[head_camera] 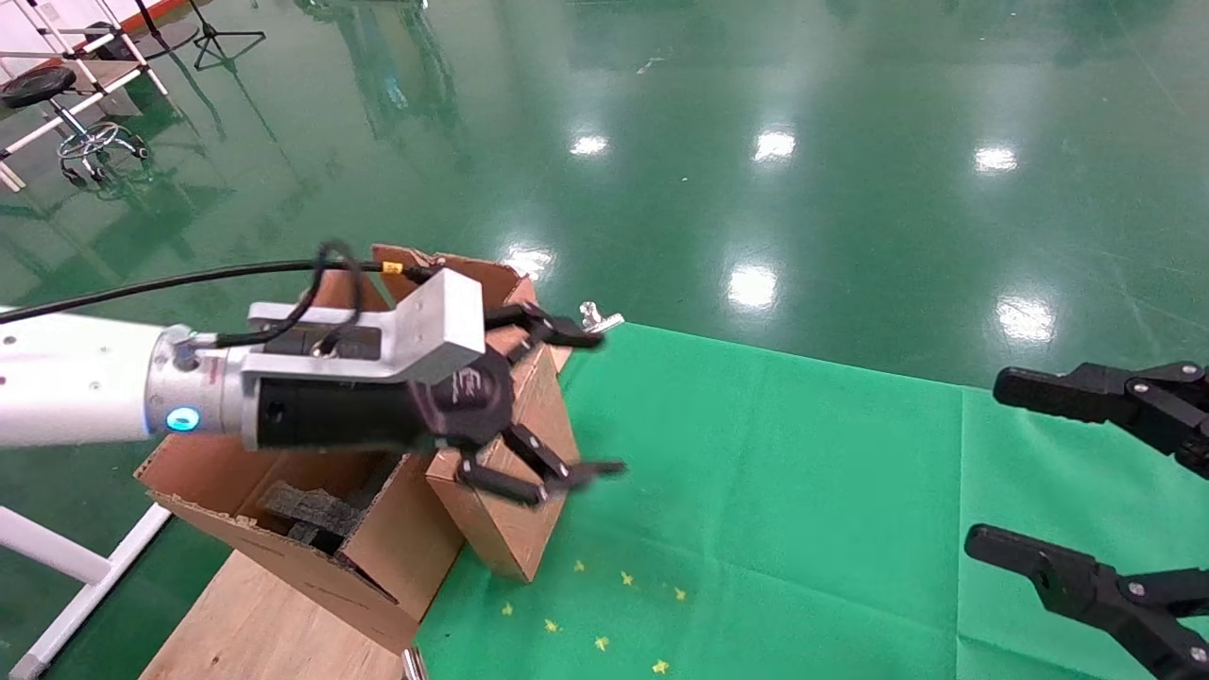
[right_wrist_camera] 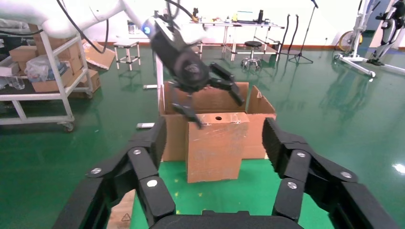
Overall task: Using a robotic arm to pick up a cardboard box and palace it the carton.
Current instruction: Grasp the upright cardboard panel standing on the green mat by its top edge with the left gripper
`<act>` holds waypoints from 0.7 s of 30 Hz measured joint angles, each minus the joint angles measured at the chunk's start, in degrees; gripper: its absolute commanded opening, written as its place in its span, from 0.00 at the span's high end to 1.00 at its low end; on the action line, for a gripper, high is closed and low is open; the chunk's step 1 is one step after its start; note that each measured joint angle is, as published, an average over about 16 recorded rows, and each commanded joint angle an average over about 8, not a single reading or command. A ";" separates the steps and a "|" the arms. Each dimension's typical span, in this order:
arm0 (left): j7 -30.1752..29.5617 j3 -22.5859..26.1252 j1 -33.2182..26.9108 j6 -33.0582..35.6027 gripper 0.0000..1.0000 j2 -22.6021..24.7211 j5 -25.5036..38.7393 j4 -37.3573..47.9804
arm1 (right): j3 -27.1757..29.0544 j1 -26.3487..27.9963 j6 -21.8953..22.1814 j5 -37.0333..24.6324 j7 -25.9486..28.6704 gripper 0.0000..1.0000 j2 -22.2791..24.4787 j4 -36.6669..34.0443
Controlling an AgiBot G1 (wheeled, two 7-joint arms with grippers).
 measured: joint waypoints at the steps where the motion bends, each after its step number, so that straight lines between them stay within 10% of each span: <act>1: -0.58 0.38 -0.54 -0.64 0.00 0.10 1.65 -0.07 | 0.00 0.00 0.00 0.00 0.00 1.00 0.00 0.00; 9: -11.83 4.07 -5.31 -4.12 0.00 1.60 14.94 0.26 | 0.00 0.00 0.00 0.00 0.00 1.00 0.00 0.00; 21: -44.34 10.66 -13.05 2.12 0.00 4.97 32.32 0.66 | 0.00 0.00 0.00 0.00 0.00 1.00 0.00 0.00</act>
